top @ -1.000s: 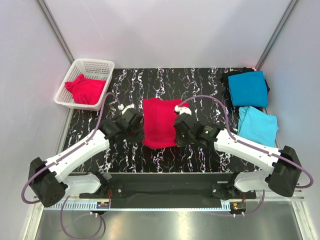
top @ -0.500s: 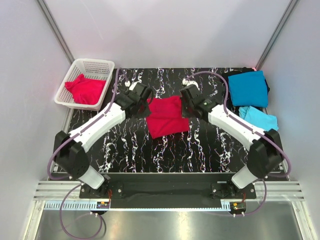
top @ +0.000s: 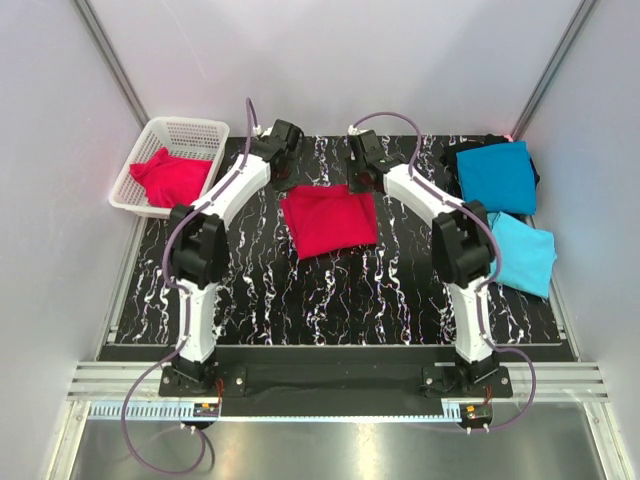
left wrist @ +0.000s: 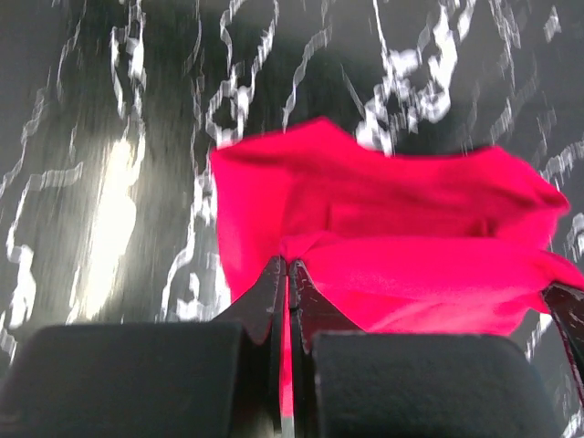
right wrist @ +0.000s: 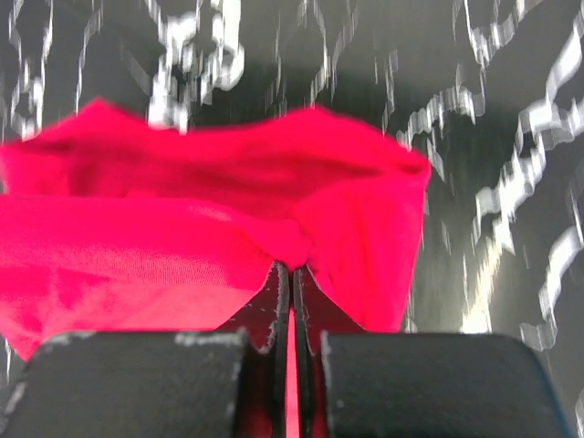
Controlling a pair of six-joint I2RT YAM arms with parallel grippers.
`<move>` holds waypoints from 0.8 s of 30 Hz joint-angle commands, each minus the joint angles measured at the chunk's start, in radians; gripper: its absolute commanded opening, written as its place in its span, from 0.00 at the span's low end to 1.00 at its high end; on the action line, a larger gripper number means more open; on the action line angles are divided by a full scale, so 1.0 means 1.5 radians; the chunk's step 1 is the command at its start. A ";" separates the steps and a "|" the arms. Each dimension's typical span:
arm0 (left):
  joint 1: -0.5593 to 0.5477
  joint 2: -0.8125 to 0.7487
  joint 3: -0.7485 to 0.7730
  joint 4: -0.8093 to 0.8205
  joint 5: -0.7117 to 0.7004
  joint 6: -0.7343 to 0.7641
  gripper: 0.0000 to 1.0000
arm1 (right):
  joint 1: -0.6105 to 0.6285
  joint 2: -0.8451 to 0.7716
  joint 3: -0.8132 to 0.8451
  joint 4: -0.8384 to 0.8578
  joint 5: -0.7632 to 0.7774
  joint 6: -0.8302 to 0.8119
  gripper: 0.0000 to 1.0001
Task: Fold and stack the t-shirts
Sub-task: Fold the tshirt
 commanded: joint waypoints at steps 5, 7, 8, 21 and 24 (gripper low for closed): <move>0.049 0.140 0.136 0.008 0.041 0.039 0.18 | -0.045 0.158 0.197 -0.016 -0.029 -0.024 0.19; 0.052 0.138 0.123 0.025 0.020 0.046 0.49 | -0.045 0.168 0.212 -0.021 -0.022 -0.027 0.32; 0.056 0.133 0.115 0.035 0.017 0.053 0.55 | -0.045 0.170 0.221 -0.020 -0.009 -0.029 0.42; 0.081 -0.047 -0.083 0.173 0.048 0.047 0.68 | -0.053 0.100 0.204 -0.013 -0.007 -0.019 0.47; 0.079 -0.066 -0.096 0.187 0.113 0.051 0.68 | -0.053 0.073 0.166 -0.004 -0.021 -0.007 0.46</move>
